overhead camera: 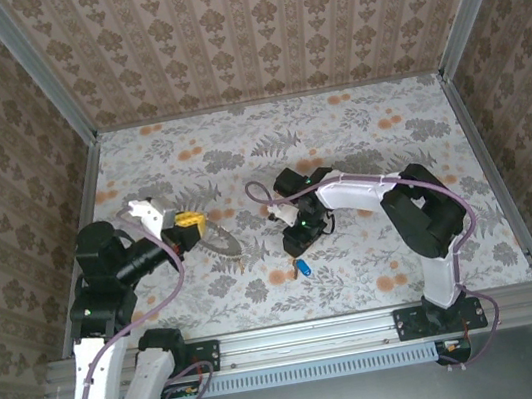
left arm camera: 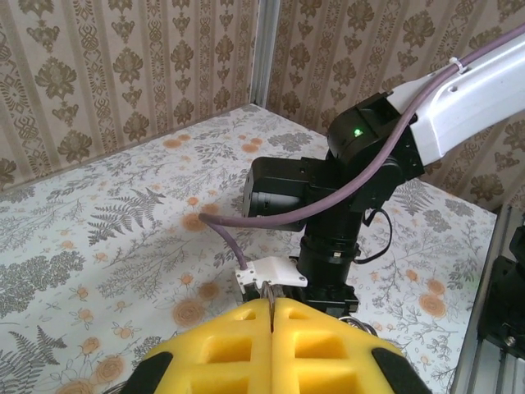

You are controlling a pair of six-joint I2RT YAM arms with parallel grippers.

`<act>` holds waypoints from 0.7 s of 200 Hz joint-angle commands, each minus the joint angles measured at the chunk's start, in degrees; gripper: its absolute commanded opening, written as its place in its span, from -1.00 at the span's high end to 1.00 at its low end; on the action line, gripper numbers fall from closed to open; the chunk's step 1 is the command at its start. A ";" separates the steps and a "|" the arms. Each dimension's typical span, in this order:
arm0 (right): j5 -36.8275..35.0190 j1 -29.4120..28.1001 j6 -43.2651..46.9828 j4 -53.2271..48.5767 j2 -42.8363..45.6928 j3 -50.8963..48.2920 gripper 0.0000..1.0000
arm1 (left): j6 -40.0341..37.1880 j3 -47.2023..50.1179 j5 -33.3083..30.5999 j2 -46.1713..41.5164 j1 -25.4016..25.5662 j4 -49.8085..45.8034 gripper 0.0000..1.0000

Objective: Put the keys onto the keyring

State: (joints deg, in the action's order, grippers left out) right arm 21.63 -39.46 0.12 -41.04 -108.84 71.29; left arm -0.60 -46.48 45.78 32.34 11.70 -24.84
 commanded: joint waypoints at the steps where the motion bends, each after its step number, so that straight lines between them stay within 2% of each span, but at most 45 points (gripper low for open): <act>1: 0.96 0.13 1.53 -3.76 -1.34 1.56 0.34 | 1.55 0.51 2.64 -0.84 -0.91 3.92 1.00; 69: 1.40 0.00 1.90 -3.92 -2.87 2.10 0.43 | 1.74 0.66 3.01 -1.12 -1.17 4.17 1.00; 140: 2.14 0.00 1.64 -2.82 -2.96 1.92 0.65 | 1.67 0.61 2.78 -1.06 -1.17 4.15 1.00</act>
State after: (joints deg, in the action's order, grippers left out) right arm 21.98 -39.46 1.32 -42.89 -111.20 72.07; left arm 0.40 -45.82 47.18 32.12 11.09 -23.53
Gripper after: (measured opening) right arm 0.187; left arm 0.045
